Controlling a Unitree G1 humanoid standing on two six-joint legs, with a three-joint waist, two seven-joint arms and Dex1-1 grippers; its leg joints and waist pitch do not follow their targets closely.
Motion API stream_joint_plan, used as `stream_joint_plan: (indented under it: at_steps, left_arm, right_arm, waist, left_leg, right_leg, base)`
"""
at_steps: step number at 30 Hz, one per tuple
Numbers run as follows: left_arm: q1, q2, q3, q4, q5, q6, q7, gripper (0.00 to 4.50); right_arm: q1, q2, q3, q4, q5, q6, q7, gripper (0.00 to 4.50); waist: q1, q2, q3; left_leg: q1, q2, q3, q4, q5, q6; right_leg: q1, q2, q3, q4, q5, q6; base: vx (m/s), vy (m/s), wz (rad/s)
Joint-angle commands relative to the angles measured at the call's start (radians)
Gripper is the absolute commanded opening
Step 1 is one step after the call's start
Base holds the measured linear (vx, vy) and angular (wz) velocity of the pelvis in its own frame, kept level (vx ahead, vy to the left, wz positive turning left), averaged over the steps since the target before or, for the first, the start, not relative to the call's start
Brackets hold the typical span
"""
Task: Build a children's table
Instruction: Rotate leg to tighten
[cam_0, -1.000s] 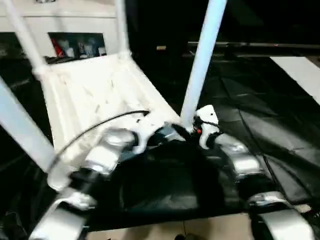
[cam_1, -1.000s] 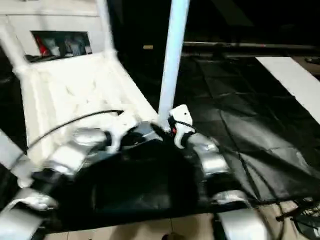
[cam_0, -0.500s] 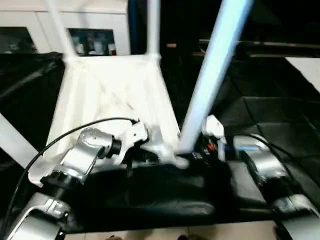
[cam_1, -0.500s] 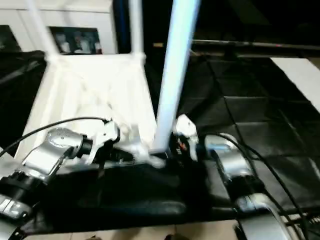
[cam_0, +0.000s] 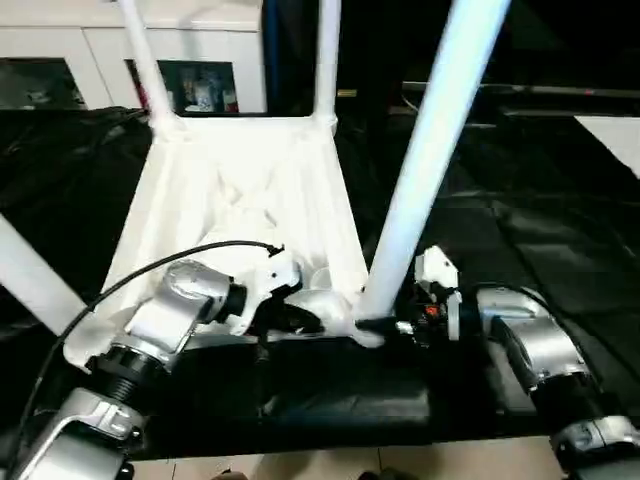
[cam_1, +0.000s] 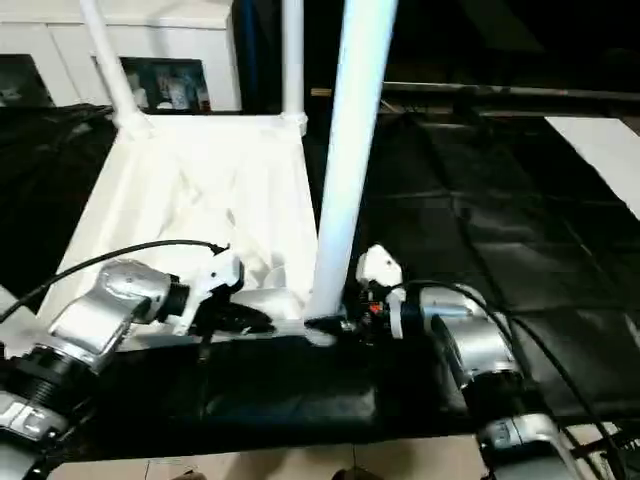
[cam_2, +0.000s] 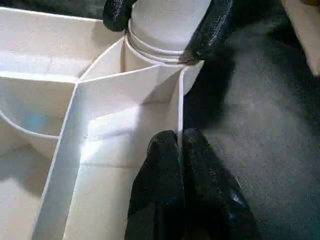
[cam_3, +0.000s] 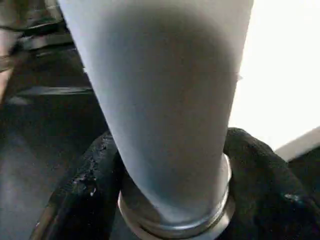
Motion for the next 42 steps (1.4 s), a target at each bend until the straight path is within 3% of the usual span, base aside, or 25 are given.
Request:
stream_joint_plan:
  at_steps: [1,3,4,5,7,11,12,14,15,16,18,21,23,28,29,32,34,36,42]
  left_arm:
    - [-0.01,-0.066,0.006,0.034,0.002,-0.027,0.102,0.0]
    - [-0.028,-0.115,0.022,0.073,0.032,-0.026,0.22,0.0]
    - [-0.031,-0.12,0.023,0.078,0.036,-0.026,0.234,0.0]
    - [-0.045,-0.149,0.028,0.106,0.054,-0.027,0.301,0.0]
    - [-0.055,-0.176,0.033,0.124,0.066,-0.021,0.361,0.0]
    - [-0.076,-0.271,0.048,0.164,0.101,-0.006,0.528,0.0]
    - [-0.076,-0.271,0.048,0.164,0.101,-0.006,0.528,0.0]
    - [-0.078,-0.302,0.039,0.166,0.111,-0.014,0.549,0.0]
    - [-0.078,-0.307,0.036,0.166,0.113,-0.018,0.549,0.0]
    - [-0.074,-0.309,0.029,0.158,0.111,-0.021,0.535,0.0]
    - [-0.066,-0.298,0.024,0.147,0.102,-0.032,0.504,0.0]
    - [-0.056,-0.271,0.028,0.138,0.095,-0.048,0.465,0.0]
    - [-0.046,-0.248,0.03,0.126,0.085,-0.057,0.429,0.0]
    - [-0.016,-0.165,0.037,0.091,0.053,-0.058,0.295,0.0]
    - [-0.003,-0.128,0.033,0.066,0.032,-0.047,0.219,0.0]
    - [0.003,-0.089,0.026,0.044,0.006,-0.05,0.13,0.0]
    - [0.007,-0.053,0.014,0.027,-0.009,-0.041,0.063,0.0]
    - [0.006,-0.012,-0.01,0.021,-0.009,-0.031,-0.006,0.0]
    - [0.005,0.022,-0.026,-0.02,-0.045,0.026,-0.106,0.0]
  right_arm:
    - [-0.01,0.057,0.002,0.049,-0.045,0.007,-0.165,2.66]
    - [-0.035,0.128,-0.03,0.118,-0.073,0.012,-0.36,2.66]
    - [-0.039,0.138,-0.036,0.127,-0.074,0.016,-0.386,2.66]
    - [-0.065,0.187,-0.066,0.175,-0.079,0.032,-0.515,2.66]
    - [-0.086,0.221,-0.083,0.213,-0.084,0.035,-0.613,2.66]
    - [-0.153,0.322,-0.137,0.312,-0.075,0.038,-0.851,2.66]
    - [-0.153,0.322,-0.137,0.312,-0.075,0.038,-0.851,2.66]
    - [-0.174,0.353,-0.118,0.334,-0.102,0.009,-0.871,2.66]
    - [-0.178,0.358,-0.108,0.338,-0.114,-0.002,-0.869,2.66]
    - [-0.176,0.36,-0.088,0.333,-0.132,-0.028,-0.848,2.66]
    - [-0.17,0.353,-0.08,0.317,-0.132,-0.069,-0.802,3.36]
    - [-0.172,0.329,-0.079,0.308,-0.13,-0.096,-0.762,3.5]
    - [-0.166,0.309,-0.074,0.287,-0.115,-0.099,-0.693,3.65]
    - [-0.121,0.192,0.008,0.199,-0.112,-0.136,-0.384,3.65]
    - [-0.103,0.139,0.029,0.163,-0.113,-0.156,-0.28,3.65]
    - [-0.095,0.089,0.023,0.122,-0.075,-0.125,-0.165,3.65]
    - [-0.089,0.051,0.021,0.09,-0.051,-0.106,-0.088,3.65]
    - [-0.085,0.005,0.024,0.072,-0.045,-0.097,-0.022,3.65]
    - [-0.059,-0.034,0.023,0.017,-0.008,-0.047,0.062,3.65]
  waist:
    - [-0.005,0.0,-0.043]
    - [-0.017,-0.003,-0.043]
    - [-0.017,-0.003,-0.043]
    - [-0.029,0.001,-0.042]
    - [-0.035,0.005,-0.042]
    - [-0.045,0.007,-0.046]
    - [-0.047,0.008,-0.045]
    - [-0.046,-0.003,-0.048]
    - [-0.045,0.002,-0.049]
    - [-0.047,-0.007,-0.05]
    - [-0.044,-0.003,-0.05]
    - [-0.04,-0.013,-0.051]
    - [-0.04,-0.012,-0.052]
    - [-0.037,-0.011,-0.055]
    - [-0.032,-0.004,-0.057]
    - [-0.025,0.0,-0.059]
    - [-0.023,-0.002,-0.06]
    - [-0.021,0.013,-0.061]
    - [-0.008,0.008,-0.059]
  left_leg:
    - [-0.016,-0.005,0.017,-0.078,-0.226,0.041]
    - [-0.013,-0.014,0.009,-0.079,-0.269,0.019]
    - [-0.013,-0.014,0.009,-0.079,-0.269,0.019]
    - [-0.013,-0.015,0.007,-0.079,-0.284,0.018]
    - [-0.013,-0.017,0.004,-0.078,-0.295,0.015]
    - [-0.012,-0.017,0.003,-0.081,-0.294,0.024]
    - [-0.012,-0.016,0.003,-0.082,-0.3,0.026]
    - [-0.016,-0.014,0.003,-0.083,-0.291,0.036]
    - [-0.017,-0.013,0.004,-0.083,-0.281,0.041]
    - [-0.02,-0.012,0.005,-0.084,-0.273,0.046]
    - [-0.022,-0.011,0.008,-0.083,-0.248,0.057]
    - [-0.024,-0.01,0.011,-0.082,-0.214,0.07]
    - [-0.026,-0.009,0.011,-0.081,-0.205,0.076]
    - [-0.025,-0.007,0.016,-0.076,-0.162,0.103]
    - [-0.025,-0.004,0.016,-0.074,-0.147,0.113]
    - [-0.022,-0.002,0.016,-0.073,-0.114,0.133]
    - [-0.02,-0.002,0.016,-0.073,-0.104,0.134]
    - [-0.012,0.0,0.018,-0.071,-0.103,0.136]
    - [-0.014,0.002,0.02,-0.074,-0.112,0.114]
  right_leg:
    - [0.058,-0.037,0.041,-0.091,-0.387,-0.161]
    - [0.059,-0.038,0.033,-0.103,-0.52,-0.097]
    - [0.059,-0.038,0.033,-0.103,-0.52,-0.097]
    - [0.052,-0.038,0.031,-0.113,-0.572,-0.071]
    - [0.051,-0.038,0.026,-0.118,-0.597,-0.052]
    - [0.048,-0.037,0.022,-0.12,-0.545,-0.065]
    - [0.047,-0.035,0.022,-0.121,-0.54,-0.069]
    - [0.05,-0.038,0.025,-0.117,-0.51,-0.078]
    - [0.051,-0.038,0.028,-0.112,-0.477,-0.091]
    - [0.052,-0.038,0.029,-0.111,-0.459,-0.095]
    - [0.055,-0.038,0.034,-0.102,-0.399,-0.122]
    - [0.058,-0.041,0.037,-0.095,-0.373,-0.142]
    - [0.061,-0.043,0.038,-0.093,-0.357,-0.148]
    - [0.064,-0.041,0.039,-0.084,-0.258,-0.191]
    - [0.066,-0.04,0.039,-0.079,-0.227,-0.204]
    - [0.067,-0.037,0.041,-0.068,-0.146,-0.242]
    - [0.068,-0.037,0.04,-0.065,-0.124,-0.254]
    - [0.064,-0.035,0.041,-0.061,-0.076,-0.282]
    - [0.071,-0.035,0.042,-0.06,-0.084,-0.284]
  base:
    - [0.0,0.0,0.0]
    - [0.0,0.0,0.0]
    - [0.0,0.0,0.0]
    - [0.0,0.0,0.0]
    - [0.0,0.0,0.0]
    - [0.0,0.0,0.0]
    - [0.0,0.0,0.0]
    - [0.0,0.0,0.0]
    - [0.0,0.0,0.0]
    - [0.0,0.0,0.0]
    - [0.0,0.0,0.0]
    - [0.0,0.0,0.0]
    - [0.0,0.0,0.0]
    - [0.0,0.0,0.0]
    - [0.0,0.0,0.0]
    - [0.0,0.0,0.0]
    - [0.0,0.0,0.0]
    - [0.0,0.0,0.0]
    - [0.0,0.0,0.0]
